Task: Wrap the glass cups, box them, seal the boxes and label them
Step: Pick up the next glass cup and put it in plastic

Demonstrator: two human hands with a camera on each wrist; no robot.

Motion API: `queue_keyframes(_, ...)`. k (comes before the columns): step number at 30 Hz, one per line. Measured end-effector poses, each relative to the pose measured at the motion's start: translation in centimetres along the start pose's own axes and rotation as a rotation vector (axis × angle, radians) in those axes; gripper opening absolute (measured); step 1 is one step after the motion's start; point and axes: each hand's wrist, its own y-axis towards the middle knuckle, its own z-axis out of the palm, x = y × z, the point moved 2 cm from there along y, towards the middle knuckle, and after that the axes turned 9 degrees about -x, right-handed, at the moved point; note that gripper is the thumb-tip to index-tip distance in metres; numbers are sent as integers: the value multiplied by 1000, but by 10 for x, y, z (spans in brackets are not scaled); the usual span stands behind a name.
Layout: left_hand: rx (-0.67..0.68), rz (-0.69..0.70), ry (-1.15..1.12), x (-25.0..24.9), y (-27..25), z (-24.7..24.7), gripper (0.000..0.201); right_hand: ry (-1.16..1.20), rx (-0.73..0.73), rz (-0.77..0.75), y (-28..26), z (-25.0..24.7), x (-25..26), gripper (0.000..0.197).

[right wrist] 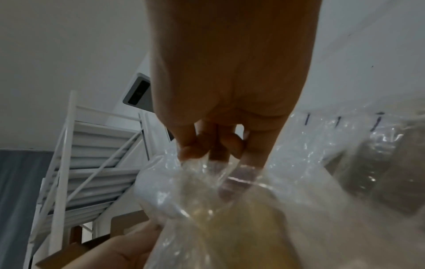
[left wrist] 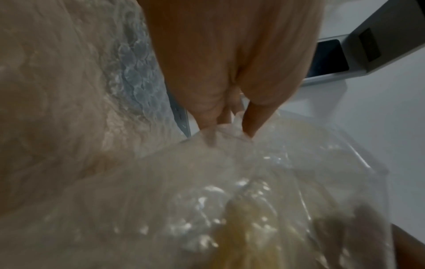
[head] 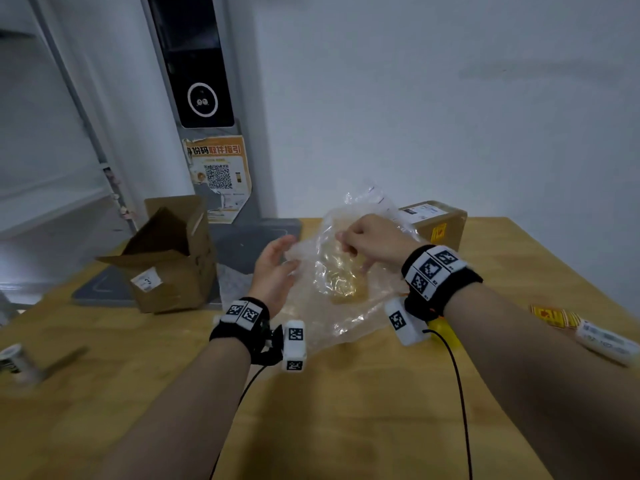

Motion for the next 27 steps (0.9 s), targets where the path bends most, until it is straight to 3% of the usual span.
queue_keyframes(2,-86,-58,119,9,3,-5,60,-10,4,5,-1,4,-3,43)
queue_keyframes(3,-116,-150,200,14,4,-9,73,-24,11,4,-1,6,-4,46)
queue_keyframes(5,23,-381,301,23,5,-12,100,-37,31,3,1,8,-6,48)
queue_keyframes(7,247,-505,264,20,-8,-7,86,5,35,30,3,11,-6,47)
queue_keyframes(10,356,-466,144,15,-26,5,56,18,8,58,5,16,-1,47)
queue_keyframes(15,265,-404,1,18,-31,16,53,-29,91,33,5,22,9,61)
queue_keyframes(18,173,-432,-97,22,-26,20,58,-5,-55,-103,6,13,13,43)
queue_keyframes(21,75,-513,-242,29,-17,16,83,70,-364,-225,8,-3,12,19)
queue_keyframes(23,41,-537,-319,29,-16,14,85,48,-510,-155,7,-12,1,26)
queue_keyframes(24,41,-544,-361,27,-16,14,84,13,-492,-66,4,-15,-6,32)
queue_keyframes(27,99,-516,-449,20,-18,20,78,28,-236,218,-8,-8,-25,53)
